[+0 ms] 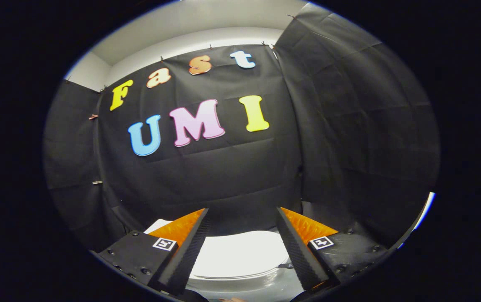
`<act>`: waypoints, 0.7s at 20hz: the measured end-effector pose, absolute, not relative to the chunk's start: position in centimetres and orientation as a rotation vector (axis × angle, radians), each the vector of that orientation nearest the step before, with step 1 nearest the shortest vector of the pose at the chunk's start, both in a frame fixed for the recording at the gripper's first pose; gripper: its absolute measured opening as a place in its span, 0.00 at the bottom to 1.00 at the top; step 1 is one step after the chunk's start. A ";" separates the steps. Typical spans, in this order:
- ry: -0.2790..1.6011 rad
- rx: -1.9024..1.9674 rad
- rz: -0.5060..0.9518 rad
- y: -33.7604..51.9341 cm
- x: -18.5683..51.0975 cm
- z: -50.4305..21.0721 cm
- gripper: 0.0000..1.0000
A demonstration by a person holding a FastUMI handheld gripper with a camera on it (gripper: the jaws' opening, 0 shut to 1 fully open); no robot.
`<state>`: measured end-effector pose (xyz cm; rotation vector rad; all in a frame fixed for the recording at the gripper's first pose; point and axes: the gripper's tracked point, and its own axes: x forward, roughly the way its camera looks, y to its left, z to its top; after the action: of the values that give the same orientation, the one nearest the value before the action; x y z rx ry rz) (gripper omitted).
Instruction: Open the toilet lid.
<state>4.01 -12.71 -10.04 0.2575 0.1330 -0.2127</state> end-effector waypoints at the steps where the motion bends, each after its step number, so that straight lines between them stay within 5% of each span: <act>1: 0.142 0.271 -0.226 -13.6 4.3 -10.9 0.99; 14: 0.347 0.751 -0.387 -25.2 8.4 -31.3 0.98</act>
<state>8.44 -25.20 -31.28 0.7509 0.3468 -0.3874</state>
